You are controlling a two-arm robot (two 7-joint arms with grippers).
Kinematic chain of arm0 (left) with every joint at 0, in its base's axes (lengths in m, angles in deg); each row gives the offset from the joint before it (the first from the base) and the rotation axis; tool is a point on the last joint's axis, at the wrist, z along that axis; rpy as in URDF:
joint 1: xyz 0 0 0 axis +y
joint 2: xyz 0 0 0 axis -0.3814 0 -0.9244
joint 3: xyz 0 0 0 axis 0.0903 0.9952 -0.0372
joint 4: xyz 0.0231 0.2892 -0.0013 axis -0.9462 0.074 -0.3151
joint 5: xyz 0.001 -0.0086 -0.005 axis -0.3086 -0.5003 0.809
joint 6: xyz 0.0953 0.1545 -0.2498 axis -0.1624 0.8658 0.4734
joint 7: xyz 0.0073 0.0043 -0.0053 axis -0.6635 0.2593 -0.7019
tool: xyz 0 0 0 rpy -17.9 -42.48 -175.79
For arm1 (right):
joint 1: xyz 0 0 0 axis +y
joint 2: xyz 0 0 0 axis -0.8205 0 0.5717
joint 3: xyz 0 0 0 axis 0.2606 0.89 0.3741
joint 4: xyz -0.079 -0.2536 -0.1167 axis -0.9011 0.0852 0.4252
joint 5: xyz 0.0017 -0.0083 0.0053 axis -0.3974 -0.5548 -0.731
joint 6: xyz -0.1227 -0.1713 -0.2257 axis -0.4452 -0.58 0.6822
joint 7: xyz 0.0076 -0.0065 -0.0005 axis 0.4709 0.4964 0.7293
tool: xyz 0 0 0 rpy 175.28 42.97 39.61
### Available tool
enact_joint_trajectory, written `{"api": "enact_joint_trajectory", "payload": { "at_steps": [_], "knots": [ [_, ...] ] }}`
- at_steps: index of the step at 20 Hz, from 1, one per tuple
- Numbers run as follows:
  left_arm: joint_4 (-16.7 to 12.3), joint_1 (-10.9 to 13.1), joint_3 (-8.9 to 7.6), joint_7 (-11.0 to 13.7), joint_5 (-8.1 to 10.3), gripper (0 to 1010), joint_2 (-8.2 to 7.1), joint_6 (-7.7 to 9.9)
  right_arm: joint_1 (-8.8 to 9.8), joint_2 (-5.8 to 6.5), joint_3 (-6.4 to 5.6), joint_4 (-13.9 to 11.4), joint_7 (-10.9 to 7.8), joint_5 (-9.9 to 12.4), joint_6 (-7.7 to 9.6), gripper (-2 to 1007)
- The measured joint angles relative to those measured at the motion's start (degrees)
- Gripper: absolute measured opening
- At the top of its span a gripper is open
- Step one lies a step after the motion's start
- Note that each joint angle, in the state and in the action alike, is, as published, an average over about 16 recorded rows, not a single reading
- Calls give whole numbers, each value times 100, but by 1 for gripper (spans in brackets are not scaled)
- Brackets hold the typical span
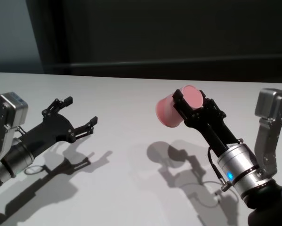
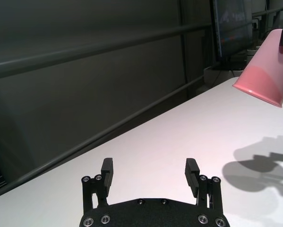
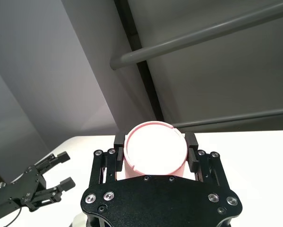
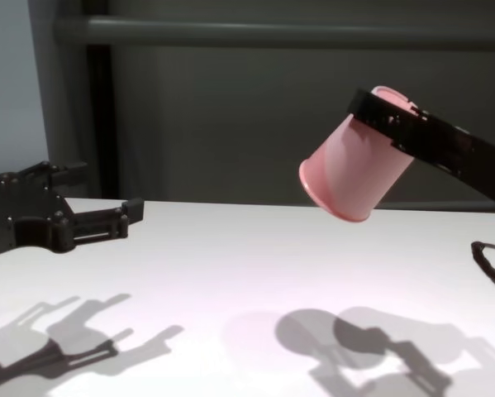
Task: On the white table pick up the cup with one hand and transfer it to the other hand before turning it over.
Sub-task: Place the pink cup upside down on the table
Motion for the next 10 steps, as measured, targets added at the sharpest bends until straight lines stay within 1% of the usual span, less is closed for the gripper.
{"api": "enact_joint_trajectory", "payload": {
  "at_steps": [5, 10],
  "knots": [
    [0, 0, 0, 0, 0, 1001, 0, 0, -82, 20, 74, 22, 164, -344, 283, 738],
    [0, 0, 0, 0, 0, 1001, 0, 0, -125, 12, 92, 81, 240, -543, 494, 738]
  ]
}}
